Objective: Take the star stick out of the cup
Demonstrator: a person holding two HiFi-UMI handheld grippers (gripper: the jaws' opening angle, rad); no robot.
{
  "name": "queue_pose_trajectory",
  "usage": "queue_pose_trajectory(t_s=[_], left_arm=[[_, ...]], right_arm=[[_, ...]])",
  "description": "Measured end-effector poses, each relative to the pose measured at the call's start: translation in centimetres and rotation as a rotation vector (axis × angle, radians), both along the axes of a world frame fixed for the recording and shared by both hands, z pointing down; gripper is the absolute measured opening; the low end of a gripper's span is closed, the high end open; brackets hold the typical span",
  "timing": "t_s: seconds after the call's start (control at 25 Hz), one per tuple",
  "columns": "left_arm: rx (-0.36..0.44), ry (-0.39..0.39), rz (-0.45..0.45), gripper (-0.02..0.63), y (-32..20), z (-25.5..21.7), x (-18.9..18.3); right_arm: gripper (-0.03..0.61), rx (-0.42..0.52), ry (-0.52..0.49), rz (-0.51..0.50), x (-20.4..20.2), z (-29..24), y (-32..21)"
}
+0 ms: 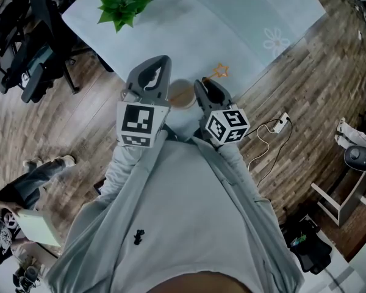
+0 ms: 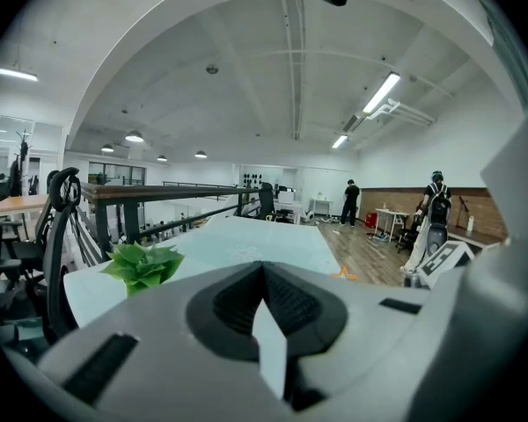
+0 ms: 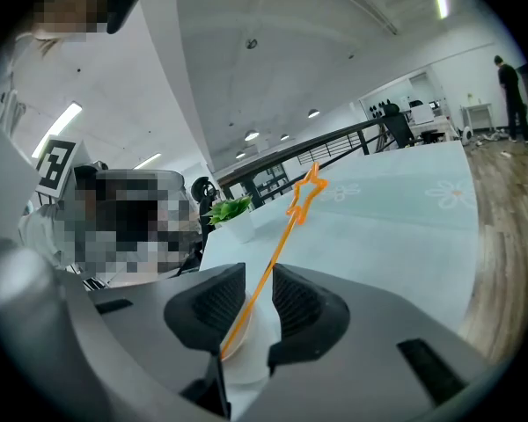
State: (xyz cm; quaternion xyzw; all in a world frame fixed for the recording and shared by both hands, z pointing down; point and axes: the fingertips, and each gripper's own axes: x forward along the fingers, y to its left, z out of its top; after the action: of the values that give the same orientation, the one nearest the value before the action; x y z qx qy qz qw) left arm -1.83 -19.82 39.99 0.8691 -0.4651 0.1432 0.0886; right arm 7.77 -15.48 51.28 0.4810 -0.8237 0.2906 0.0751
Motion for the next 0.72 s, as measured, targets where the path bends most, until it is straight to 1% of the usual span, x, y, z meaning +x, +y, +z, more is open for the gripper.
queue_pose_trajectory(t_s=[0.16,0.44,0.72], left_arm=[[-0.001,0.001,-0.003,0.02,0.0,0.0,0.1],[-0.002,0.001,-0.008,0.02,0.0,0.0,0.1],[0.004,0.003,-0.008,0.02,0.0,-0.2,0.2]], right_arm=[[0.068,-0.002,0.0,0.009,0.3,0.0,0.0],[0.048,0.003,-0.045,0.01,0.4,-0.7,0.0],[0.031,0.029,-0.071,-0.004,0.1,-2.2,-0.2]])
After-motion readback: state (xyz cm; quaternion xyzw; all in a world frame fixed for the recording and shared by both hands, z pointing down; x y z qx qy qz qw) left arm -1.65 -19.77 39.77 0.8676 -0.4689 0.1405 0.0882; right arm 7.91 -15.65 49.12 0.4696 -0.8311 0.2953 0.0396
